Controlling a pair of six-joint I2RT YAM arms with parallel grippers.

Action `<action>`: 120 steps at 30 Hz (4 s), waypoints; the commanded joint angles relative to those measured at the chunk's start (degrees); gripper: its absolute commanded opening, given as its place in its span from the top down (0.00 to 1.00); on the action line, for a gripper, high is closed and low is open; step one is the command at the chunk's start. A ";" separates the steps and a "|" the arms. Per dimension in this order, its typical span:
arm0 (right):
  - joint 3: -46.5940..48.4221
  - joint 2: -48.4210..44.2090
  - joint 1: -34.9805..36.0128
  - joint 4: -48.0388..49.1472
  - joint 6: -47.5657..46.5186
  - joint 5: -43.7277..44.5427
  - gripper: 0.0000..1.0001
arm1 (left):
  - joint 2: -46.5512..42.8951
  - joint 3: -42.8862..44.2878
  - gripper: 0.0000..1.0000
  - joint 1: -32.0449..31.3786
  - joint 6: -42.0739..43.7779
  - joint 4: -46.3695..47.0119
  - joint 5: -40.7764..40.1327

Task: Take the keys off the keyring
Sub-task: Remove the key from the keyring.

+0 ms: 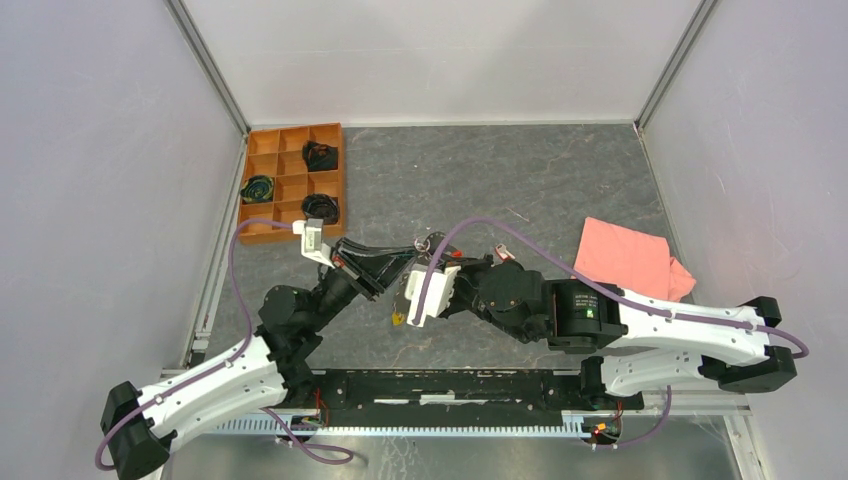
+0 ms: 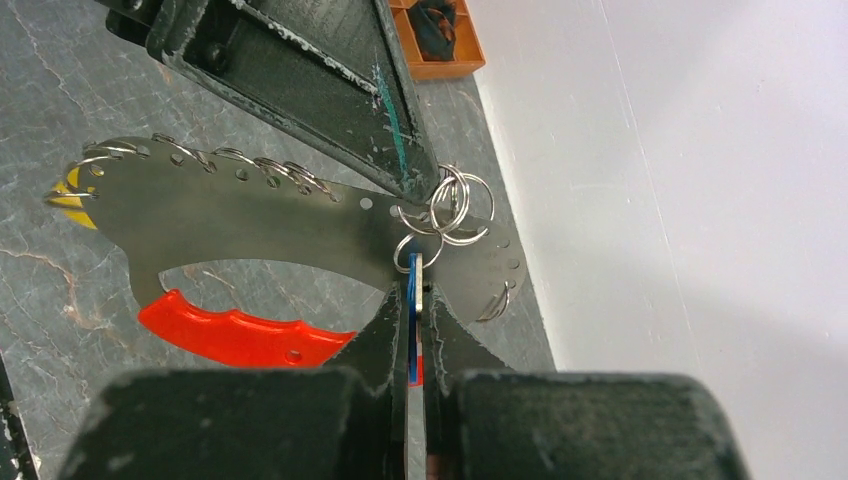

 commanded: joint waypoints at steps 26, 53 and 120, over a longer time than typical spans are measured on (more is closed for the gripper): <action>6.96 -1.21 0.16 0.18 0.00 4.23 1.00 | 3.21 13.60 0.98 0.37 13.26 -28.80 -1.19; 12.28 -0.75 -2.88 -3.77 -0.22 2.65 1.00 | 9.50 20.12 0.98 0.47 23.06 -37.83 14.86; -2.35 -9.68 -4.79 12.05 -0.13 -3.66 1.00 | 10.93 20.98 0.98 5.91 19.00 -35.68 16.73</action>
